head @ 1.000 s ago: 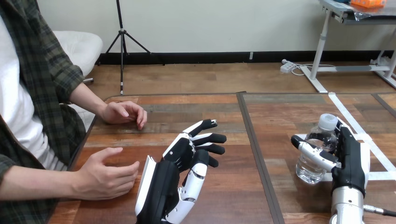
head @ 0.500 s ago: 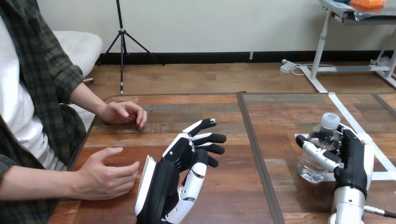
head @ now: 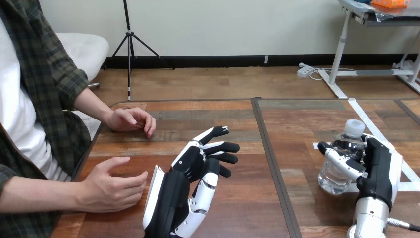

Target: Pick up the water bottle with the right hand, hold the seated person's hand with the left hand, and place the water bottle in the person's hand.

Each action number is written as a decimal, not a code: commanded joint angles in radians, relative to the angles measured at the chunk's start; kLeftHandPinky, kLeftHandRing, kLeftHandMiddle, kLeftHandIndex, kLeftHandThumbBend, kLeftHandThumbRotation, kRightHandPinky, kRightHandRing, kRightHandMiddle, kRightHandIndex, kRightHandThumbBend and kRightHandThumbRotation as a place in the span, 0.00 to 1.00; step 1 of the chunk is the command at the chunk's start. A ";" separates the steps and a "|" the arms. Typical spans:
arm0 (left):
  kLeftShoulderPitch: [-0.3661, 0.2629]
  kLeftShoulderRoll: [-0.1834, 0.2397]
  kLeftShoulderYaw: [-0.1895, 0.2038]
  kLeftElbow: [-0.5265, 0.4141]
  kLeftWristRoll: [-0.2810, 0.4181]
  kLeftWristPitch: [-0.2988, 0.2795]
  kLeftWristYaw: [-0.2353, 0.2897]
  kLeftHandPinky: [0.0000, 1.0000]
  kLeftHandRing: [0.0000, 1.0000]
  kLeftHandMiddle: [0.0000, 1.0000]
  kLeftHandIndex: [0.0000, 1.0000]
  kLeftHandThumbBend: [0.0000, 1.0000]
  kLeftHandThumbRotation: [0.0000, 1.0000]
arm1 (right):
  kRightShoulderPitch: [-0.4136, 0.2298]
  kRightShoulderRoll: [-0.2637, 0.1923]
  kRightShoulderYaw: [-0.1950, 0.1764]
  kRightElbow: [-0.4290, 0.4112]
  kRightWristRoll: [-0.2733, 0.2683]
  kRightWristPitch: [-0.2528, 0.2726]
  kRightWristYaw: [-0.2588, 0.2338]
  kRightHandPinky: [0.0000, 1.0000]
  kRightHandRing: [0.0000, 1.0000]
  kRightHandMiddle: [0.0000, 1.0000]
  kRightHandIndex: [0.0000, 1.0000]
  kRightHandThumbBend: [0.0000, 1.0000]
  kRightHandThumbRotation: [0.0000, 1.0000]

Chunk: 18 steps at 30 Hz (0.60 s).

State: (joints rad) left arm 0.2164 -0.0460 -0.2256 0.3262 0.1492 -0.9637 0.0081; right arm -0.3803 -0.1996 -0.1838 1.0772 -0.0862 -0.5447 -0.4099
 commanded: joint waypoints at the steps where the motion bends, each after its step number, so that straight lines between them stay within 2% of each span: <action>1: -0.017 -0.022 -0.009 -0.007 -0.011 -0.016 0.002 0.52 0.64 0.69 0.79 0.13 0.74 | -0.088 -0.005 0.019 -0.015 -0.017 0.003 -0.006 0.49 0.48 0.49 0.54 0.71 0.00; 18: -0.018 -0.022 -0.008 -0.006 -0.008 -0.018 0.004 0.52 0.64 0.68 0.78 0.13 0.75 | -0.085 -0.010 0.032 -0.027 -0.017 0.012 -0.004 0.43 0.45 0.49 0.54 0.73 0.00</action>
State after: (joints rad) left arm 0.2165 -0.0460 -0.2258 0.3262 0.1490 -0.9637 0.0080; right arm -0.3881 -0.1999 -0.1629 1.0765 -0.0937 -0.5344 -0.4157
